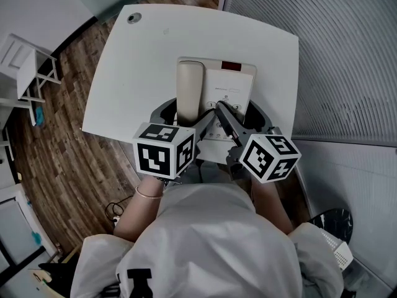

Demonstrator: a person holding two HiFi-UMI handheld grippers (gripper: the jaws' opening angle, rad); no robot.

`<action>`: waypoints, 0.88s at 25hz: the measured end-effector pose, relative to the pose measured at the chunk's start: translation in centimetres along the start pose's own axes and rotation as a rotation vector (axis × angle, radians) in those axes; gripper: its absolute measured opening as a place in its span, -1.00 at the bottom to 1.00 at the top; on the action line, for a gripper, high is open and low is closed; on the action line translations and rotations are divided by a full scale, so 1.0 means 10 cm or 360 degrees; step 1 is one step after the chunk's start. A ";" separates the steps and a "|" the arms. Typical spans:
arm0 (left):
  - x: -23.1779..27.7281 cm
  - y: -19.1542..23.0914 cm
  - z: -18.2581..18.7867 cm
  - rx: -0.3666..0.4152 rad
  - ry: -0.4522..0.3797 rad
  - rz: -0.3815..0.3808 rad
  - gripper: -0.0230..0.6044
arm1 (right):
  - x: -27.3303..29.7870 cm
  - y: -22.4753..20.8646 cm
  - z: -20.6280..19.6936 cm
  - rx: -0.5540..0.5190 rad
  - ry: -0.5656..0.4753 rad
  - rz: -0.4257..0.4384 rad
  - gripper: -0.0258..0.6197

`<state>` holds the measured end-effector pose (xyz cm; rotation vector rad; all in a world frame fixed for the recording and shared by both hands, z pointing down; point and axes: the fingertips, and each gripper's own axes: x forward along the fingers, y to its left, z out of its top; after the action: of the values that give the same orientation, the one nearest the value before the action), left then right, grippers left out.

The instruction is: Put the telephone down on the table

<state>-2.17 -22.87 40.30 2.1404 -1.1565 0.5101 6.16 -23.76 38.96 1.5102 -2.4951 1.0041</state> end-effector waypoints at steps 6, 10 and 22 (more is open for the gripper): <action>0.04 0.02 -0.03 -0.0013 0.0020 0.0004 0.22 | 0.03 -0.04 -0.04 0.0017 0.0018 -0.0004 0.07; 0.07 0.03 -0.05 -0.0018 0.0037 0.0003 0.22 | 0.05 -0.06 -0.06 0.0031 0.0032 -0.0010 0.07; 0.13 0.06 -0.10 -0.0028 0.0073 -0.0008 0.22 | 0.08 -0.12 -0.12 0.0067 0.0050 -0.0036 0.07</action>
<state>-1.96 -23.19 42.04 2.1053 -1.1263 0.5424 6.37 -24.05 40.80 1.5186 -2.4451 1.0749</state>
